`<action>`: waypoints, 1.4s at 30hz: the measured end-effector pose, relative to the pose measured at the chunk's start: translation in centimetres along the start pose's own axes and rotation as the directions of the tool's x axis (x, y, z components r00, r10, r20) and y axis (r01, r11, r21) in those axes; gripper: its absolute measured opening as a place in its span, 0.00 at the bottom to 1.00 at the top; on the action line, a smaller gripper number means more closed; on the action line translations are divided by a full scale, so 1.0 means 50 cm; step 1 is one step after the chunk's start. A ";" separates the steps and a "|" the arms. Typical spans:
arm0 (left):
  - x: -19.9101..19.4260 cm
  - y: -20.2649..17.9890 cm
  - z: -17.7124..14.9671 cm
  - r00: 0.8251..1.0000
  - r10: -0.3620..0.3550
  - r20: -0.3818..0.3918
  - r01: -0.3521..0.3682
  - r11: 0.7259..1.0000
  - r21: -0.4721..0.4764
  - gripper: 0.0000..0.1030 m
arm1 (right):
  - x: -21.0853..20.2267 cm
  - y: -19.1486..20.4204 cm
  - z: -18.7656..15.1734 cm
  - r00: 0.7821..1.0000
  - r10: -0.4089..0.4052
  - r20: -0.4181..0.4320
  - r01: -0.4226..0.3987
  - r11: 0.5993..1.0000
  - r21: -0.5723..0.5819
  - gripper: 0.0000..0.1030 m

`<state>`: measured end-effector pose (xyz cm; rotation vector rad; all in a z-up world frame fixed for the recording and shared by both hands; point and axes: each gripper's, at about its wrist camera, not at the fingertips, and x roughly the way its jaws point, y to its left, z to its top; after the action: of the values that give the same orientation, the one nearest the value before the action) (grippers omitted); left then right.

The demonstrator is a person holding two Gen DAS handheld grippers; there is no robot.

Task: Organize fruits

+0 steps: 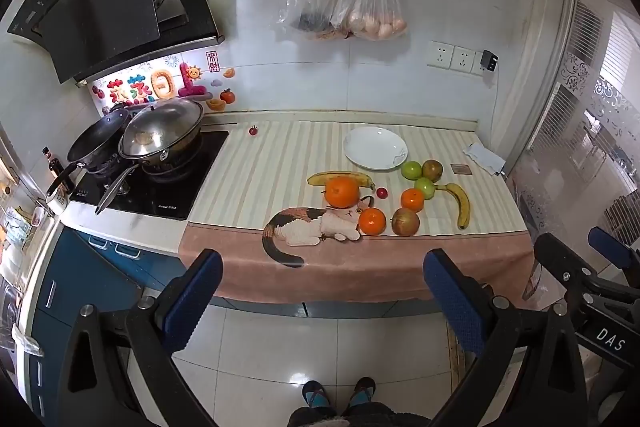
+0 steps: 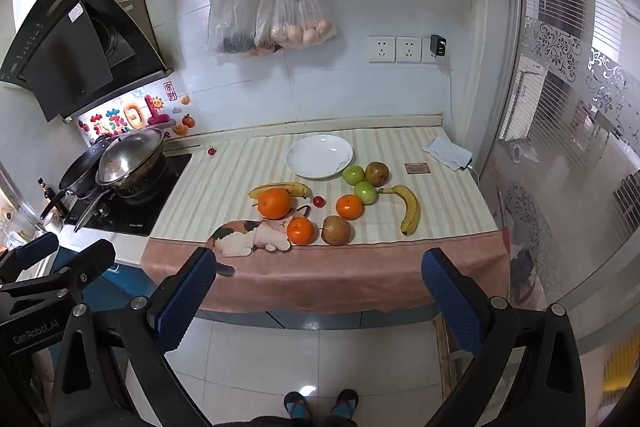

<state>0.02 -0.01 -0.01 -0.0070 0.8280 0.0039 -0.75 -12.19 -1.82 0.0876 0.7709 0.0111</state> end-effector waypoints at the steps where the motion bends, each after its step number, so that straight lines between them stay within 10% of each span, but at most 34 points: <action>1: 0.000 0.000 0.000 1.000 -0.004 0.001 0.004 1.000 -0.003 1.00 | 0.000 -0.001 0.000 1.000 -0.001 0.001 0.001 1.000 0.001 1.00; 42: 0.015 0.016 0.002 1.000 0.010 0.003 -0.010 1.000 0.003 1.00 | 0.004 -0.006 0.014 0.999 -0.037 0.014 0.037 0.999 -0.014 1.00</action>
<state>0.59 0.79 -0.49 -0.0003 0.8252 0.0117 -0.10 -12.53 -1.50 0.0594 0.7585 -0.0193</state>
